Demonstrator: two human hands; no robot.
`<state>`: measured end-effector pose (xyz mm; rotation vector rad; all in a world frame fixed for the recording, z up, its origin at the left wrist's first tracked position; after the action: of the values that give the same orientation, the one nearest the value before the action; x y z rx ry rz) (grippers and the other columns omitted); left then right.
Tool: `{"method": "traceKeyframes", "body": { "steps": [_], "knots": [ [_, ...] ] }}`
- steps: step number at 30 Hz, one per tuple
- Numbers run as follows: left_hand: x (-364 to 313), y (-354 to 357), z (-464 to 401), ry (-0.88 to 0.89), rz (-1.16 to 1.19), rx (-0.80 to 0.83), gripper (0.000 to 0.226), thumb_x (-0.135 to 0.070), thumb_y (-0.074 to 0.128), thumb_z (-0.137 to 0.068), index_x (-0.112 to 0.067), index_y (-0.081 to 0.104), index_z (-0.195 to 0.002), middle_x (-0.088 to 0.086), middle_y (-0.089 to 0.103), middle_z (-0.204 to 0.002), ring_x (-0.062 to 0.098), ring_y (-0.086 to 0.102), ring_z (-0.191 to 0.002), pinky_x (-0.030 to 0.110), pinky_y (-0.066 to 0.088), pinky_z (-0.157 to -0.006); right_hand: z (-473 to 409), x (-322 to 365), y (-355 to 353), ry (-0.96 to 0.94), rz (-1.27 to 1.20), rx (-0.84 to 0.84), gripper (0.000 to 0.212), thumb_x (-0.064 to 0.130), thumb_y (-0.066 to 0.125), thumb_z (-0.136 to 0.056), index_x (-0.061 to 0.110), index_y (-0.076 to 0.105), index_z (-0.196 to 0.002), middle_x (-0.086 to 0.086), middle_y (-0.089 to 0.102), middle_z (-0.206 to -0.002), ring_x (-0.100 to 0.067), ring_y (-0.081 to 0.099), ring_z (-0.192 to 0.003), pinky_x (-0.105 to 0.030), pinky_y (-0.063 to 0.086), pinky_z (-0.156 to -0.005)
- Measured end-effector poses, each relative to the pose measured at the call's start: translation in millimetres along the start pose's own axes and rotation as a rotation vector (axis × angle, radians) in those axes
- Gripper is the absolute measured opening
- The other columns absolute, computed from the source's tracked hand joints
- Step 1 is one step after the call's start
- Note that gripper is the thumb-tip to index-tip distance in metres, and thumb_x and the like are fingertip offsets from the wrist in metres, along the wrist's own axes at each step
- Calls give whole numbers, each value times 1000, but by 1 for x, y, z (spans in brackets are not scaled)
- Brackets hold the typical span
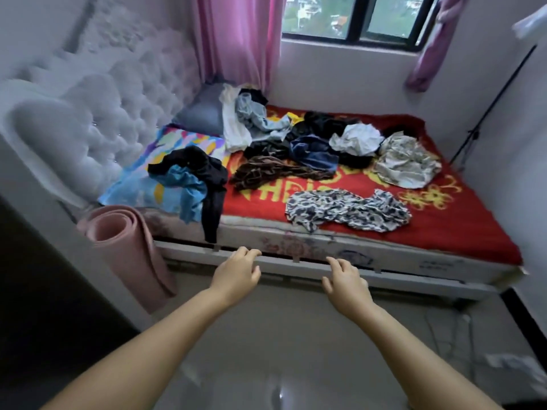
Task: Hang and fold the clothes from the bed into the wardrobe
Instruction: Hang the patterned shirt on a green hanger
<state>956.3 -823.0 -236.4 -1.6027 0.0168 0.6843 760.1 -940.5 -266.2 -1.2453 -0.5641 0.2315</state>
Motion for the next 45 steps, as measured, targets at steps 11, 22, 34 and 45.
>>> {"method": "traceKeyframes", "body": {
  "steps": [11, 22, 34, 45],
  "knots": [
    [-73, 93, -149, 135, 39, 177, 37, -24, 45, -97, -18, 47, -134, 2, 51, -123, 19, 52, -111, 36, 50, -79, -87, -117, 4, 167, 0, 67, 52, 34, 36, -102, 20, 22, -150, -6, 25, -152, -25, 26, -139, -43, 32, -106],
    [-125, 143, -354, 243, -50, 352, 36, -25, 44, -96, -21, 46, -132, 1, 51, -123, 18, 55, -100, 35, 52, -78, -227, -229, -28, 413, -96, 119, 48, 33, 35, -102, 20, 25, -147, -5, 27, -150, -24, 28, -137, -42, 34, -104],
    [-230, 299, -546, 238, -152, 560, 33, -28, 42, -96, -21, 47, -129, 1, 50, -123, 19, 52, -108, 32, 47, -79, -409, -415, -26, 499, -175, 273, 50, 29, 38, -100, 16, 28, -147, -9, 28, -150, -29, 30, -135, -43, 34, -108],
    [-314, 492, -700, 144, -110, 628, 34, -23, 41, -98, -13, 46, -130, 10, 41, -134, 27, 47, -112, 40, 50, -82, -596, -579, 2, 631, -252, 201, 47, 23, 43, -98, 14, 31, -143, -11, 31, -147, -32, 34, -131, -44, 38, -101]
  ]
}}
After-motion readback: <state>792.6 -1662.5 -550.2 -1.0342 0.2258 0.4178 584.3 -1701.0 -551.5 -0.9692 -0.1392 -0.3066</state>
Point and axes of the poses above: each hand's wrist, its own z-axis away from the middle knuckle, its own y-axis out of the palm, x = y × z, the point moved 10 cm from there along -z, towards the middle knuckle
